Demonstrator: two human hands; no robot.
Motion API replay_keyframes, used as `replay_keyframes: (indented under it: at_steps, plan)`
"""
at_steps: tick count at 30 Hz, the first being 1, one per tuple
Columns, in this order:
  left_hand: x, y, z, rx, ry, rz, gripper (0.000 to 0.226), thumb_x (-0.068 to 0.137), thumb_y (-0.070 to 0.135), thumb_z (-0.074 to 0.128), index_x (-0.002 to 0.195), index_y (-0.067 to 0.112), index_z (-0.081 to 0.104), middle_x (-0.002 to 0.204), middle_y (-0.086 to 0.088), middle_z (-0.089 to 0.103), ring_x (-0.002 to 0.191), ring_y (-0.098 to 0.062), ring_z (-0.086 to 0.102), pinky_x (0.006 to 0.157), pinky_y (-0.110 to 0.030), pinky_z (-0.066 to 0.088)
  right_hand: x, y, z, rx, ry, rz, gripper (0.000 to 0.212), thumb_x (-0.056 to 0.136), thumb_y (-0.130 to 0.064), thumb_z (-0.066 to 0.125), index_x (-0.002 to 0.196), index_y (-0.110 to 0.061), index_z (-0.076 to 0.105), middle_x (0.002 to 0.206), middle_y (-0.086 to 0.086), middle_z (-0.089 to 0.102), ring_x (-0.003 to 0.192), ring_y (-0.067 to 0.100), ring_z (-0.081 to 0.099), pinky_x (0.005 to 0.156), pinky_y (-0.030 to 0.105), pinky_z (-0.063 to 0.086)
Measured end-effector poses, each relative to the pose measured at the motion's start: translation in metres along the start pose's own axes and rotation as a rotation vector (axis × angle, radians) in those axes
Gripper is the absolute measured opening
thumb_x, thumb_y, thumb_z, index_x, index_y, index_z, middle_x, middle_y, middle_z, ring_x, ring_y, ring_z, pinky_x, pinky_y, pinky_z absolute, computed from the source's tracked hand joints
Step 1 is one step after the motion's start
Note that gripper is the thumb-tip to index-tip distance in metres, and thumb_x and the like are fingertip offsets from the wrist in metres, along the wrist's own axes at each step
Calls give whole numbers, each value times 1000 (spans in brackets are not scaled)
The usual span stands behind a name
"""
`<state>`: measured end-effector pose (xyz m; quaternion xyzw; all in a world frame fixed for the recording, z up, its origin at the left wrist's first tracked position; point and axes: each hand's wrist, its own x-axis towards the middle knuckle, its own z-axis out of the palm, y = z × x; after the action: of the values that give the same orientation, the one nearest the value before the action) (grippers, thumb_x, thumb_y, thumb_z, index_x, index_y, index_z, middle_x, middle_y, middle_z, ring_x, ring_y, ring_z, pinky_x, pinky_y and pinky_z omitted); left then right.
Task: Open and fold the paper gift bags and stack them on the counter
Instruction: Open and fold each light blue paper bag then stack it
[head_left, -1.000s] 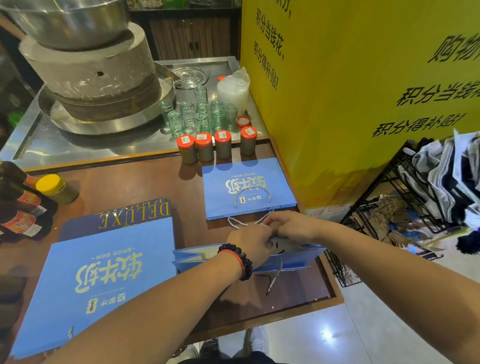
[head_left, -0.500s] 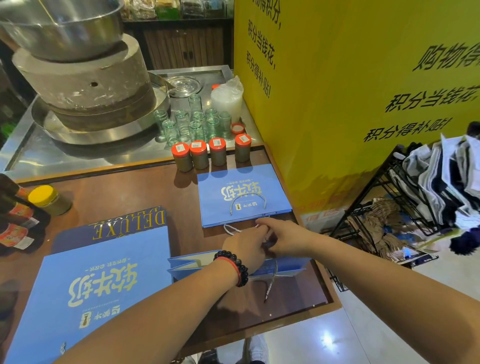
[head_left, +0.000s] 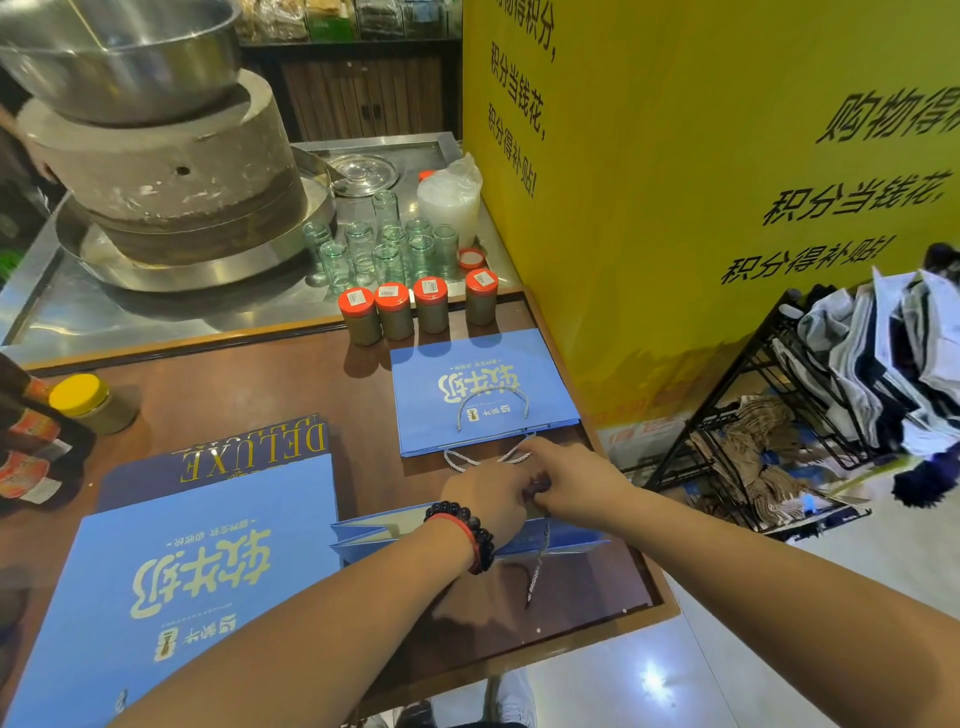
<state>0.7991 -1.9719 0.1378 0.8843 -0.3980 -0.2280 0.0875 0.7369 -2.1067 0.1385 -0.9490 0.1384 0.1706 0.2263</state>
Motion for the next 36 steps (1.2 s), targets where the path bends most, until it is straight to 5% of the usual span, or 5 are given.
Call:
replay_keyframes:
  at_steps: [4,10,17,26,36]
  plan:
    - [2,0,-2,-5,-7,-18,23,95,20,41,99,19,63,98,-3,62,92,-27,61,78,-38,53,-4,4,3,-82,180,14,26,80,-33,63,94,-20,45,94,1,52,83,25,53,63,39,45]
    - [2,0,-1,-30,2,-39,24,95,23,40,99,20,64,97,-3,64,88,-26,62,70,-33,49,-10,5,5,-479,306,-132,26,63,-45,73,55,-24,62,64,-1,53,53,22,55,58,28,31]
    - [0,-1,-9,-44,-6,-45,24,97,24,39,98,18,63,96,-6,62,84,-28,60,72,-36,52,-13,-4,6,-376,240,-138,30,97,-36,44,101,-23,70,98,2,61,92,24,58,96,36,37]
    - [2,-10,-12,-58,52,-67,18,95,21,41,91,22,59,88,1,60,77,-22,57,66,-32,49,-16,10,5,36,292,-184,27,81,-31,58,58,-20,51,90,-4,50,75,21,52,66,35,44]
    - [2,-37,-6,-111,115,-1,19,94,37,48,92,24,63,96,4,64,89,-22,60,75,-36,53,-22,35,-6,304,308,-112,30,81,-19,63,57,-29,47,83,-11,49,79,9,52,72,36,44]
